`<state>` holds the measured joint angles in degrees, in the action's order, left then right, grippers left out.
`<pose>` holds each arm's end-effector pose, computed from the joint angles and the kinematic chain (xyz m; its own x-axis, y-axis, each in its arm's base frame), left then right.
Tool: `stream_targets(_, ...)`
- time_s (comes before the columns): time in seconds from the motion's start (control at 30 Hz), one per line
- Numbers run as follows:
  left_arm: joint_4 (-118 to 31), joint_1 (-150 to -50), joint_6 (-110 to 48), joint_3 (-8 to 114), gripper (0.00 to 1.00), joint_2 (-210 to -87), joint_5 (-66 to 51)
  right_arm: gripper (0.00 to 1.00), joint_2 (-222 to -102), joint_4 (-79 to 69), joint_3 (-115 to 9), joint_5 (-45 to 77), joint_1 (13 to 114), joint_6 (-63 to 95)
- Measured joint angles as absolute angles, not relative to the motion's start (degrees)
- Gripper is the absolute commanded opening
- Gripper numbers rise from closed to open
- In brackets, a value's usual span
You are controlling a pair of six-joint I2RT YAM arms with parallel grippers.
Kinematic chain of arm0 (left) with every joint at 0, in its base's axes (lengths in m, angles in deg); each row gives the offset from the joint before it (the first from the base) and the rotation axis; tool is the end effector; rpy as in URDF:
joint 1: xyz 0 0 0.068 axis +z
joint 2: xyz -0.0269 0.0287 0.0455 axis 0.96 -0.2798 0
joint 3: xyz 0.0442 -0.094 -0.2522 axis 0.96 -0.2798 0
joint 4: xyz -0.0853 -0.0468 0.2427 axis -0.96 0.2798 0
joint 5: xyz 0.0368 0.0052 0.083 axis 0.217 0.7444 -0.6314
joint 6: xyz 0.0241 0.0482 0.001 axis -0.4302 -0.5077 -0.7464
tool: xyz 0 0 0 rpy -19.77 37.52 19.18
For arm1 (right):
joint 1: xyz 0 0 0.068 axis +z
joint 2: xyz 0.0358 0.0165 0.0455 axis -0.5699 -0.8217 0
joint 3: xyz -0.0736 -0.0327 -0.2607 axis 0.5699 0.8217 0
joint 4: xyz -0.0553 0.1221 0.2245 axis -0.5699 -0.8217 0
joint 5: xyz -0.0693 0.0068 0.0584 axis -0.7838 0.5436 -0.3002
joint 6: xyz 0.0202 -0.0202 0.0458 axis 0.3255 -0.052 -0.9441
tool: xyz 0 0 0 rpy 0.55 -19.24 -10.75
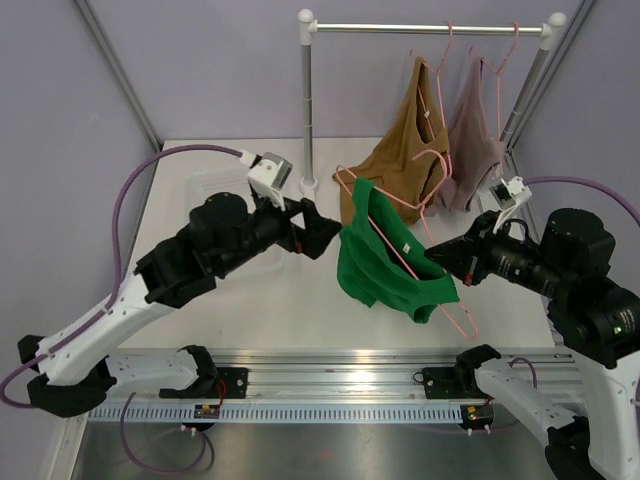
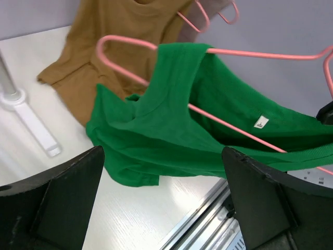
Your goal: Remove the tank top from the hanger
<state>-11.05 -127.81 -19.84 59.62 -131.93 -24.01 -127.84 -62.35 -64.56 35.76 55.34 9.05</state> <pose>0.1229 -0.1607 0.4596 -0.3710 -0.1289 -0.9196 0.6237 0.6991 -0.3496 0.0774 0.0467 0.4772 -0.4556 0.0543 -0.8885 -0.6331 0.6820 0.3663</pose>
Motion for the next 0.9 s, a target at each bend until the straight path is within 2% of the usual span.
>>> stream_targets(0.2,-17.0,-138.9,-27.7,59.9,0.93,-139.6,-34.5,0.0,-123.3,-64.4,-63.2,38.3,55.4,8.5)
stream_targets(0.33,-19.5,-141.1,-31.6,59.9,0.81,-143.4,-38.8,0.0,-122.4,-65.6,-63.2,39.6,55.4,8.4)
stream_targets(0.47,-21.5,-141.1,-34.1,59.9,0.64,-145.2,-42.1,0.0,-122.4,-66.5,-63.2,40.5,55.4,8.3)
stream_targets(0.5,-22.0,-141.1,-34.6,59.9,0.53,-145.3,-42.7,0.0,-122.4,-66.7,-63.2,40.7,55.4,8.3)
stream_targets(0.53,-22.4,-141.1,-34.9,59.9,0.46,-145.4,-43.2,0.0,-122.4,-66.9,-63.2,40.8,55.4,8.3)
stream_targets(0.7,-23.9,-141.1,-36.6,60.3,0.34,-146.0,-45.4,0.0,-122.0,-66.9,-63.0,40.9,55.4,8.3)
stream_targets(0.83,-24.6,-141.1,-37.1,60.5,0.02,-146.7,-46.9,0.0,-121.4,-67.0,-62.8,40.6,55.4,8.5)
stream_targets(0.9,-24.6,-141.2,-37.1,60.5,0.0,-146.8,-48.0,0.0,-121.4,-67.0,-62.7,40.6,55.4,8.8)
